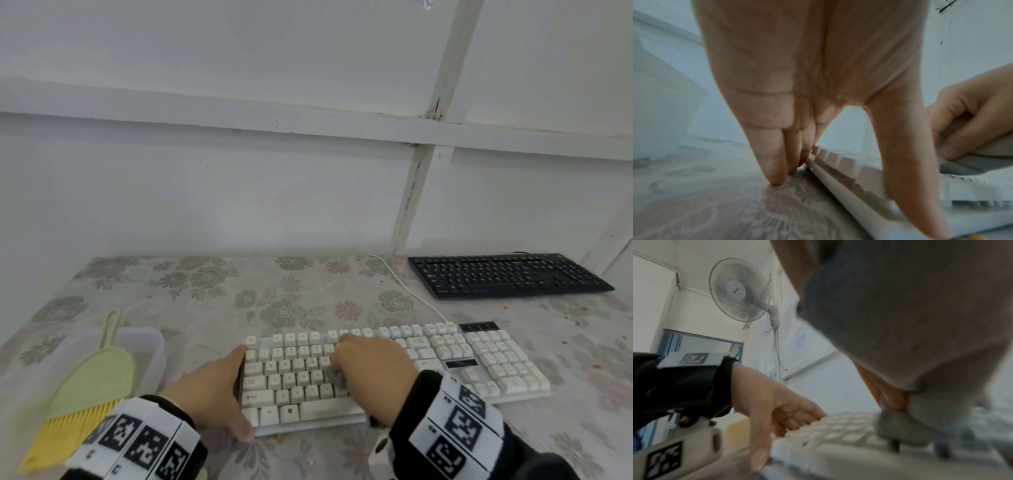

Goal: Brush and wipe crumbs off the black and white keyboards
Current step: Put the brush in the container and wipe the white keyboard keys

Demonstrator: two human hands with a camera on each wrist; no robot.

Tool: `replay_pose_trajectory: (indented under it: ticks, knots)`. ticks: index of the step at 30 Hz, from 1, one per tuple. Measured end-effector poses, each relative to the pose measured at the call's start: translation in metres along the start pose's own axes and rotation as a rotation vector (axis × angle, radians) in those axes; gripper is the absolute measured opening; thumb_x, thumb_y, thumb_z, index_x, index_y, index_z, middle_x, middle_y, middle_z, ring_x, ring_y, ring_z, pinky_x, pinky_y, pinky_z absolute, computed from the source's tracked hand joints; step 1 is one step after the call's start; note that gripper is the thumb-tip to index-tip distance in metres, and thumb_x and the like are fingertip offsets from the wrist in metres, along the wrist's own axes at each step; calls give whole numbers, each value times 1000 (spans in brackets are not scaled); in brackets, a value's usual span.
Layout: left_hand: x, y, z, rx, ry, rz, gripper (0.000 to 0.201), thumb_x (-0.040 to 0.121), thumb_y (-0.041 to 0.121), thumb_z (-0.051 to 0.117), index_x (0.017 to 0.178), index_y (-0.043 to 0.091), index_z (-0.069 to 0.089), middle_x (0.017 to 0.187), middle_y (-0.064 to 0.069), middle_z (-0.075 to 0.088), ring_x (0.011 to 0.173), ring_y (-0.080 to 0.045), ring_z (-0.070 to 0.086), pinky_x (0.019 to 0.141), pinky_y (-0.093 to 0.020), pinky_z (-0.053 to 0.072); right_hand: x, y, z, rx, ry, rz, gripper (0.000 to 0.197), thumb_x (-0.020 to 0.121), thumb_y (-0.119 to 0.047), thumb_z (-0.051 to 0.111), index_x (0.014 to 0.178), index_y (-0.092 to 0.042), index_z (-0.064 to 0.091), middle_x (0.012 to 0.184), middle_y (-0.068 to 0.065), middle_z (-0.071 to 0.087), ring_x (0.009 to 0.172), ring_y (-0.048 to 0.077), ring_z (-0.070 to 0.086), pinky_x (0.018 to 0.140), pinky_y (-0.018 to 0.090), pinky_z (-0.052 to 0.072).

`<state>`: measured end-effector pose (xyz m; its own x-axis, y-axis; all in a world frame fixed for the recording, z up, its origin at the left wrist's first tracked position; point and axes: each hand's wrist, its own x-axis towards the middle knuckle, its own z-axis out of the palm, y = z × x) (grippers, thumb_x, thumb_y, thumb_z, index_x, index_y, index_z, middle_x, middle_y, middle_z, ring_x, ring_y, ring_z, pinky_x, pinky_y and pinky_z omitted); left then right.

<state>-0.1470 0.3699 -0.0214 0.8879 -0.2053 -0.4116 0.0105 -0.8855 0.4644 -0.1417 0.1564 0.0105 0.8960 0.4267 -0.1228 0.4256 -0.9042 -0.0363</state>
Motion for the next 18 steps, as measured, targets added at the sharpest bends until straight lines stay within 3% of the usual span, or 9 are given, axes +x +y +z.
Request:
replay_pose_trajectory:
  ticks: [5, 8, 11, 13, 15, 18]
  knots:
    - [3, -1, 0, -14, -4, -8, 95, 56, 29, 82, 133, 30, 26, 111, 16, 56, 103, -7, 54, 93, -24, 44, 18, -34, -3, 115, 66, -120, 30, 97, -27, 47, 90, -8, 69, 88, -1, 47, 71, 19, 50, 52, 21, 27]
    - [3, -3, 2, -4, 21, -9, 89, 54, 28, 82, 128, 30, 32, 104, 16, 59, 100, -8, 57, 90, -25, 46, 28, -67, -1, 47, 55, -209, 23, 96, -16, 48, 104, -9, 69, 93, 6, 49, 74, 23, 49, 50, 23, 26]
    - [4, -3, 3, -4, 26, 5, 97, 55, 27, 81, 134, 33, 26, 102, 18, 59, 99, -8, 56, 84, -21, 46, 25, -76, 0, -1, 14, -213, 24, 91, -4, 51, 111, -7, 65, 98, 9, 48, 76, 27, 49, 51, 29, 32]
    - [4, -2, 1, 2, 20, 0, 98, 55, 28, 82, 135, 32, 25, 101, 19, 57, 99, -8, 55, 82, -21, 44, 20, -69, 2, -26, -4, -233, 16, 91, -5, 52, 101, -8, 65, 97, 8, 47, 79, 27, 53, 61, 34, 42]
    - [4, -2, 1, -8, 9, -15, 101, 54, 29, 82, 137, 30, 24, 108, 18, 56, 103, -8, 54, 92, -24, 44, 16, -55, 6, -14, -1, -207, 12, 93, -11, 49, 88, -10, 60, 95, 6, 49, 79, 25, 55, 63, 32, 45]
    - [3, -3, 1, -18, -2, -27, 104, 54, 31, 83, 138, 30, 22, 109, 19, 53, 105, -7, 53, 96, -25, 43, 12, -27, 9, 101, -2, -97, 23, 96, -20, 45, 90, -5, 62, 97, 2, 52, 80, 23, 58, 64, 25, 45]
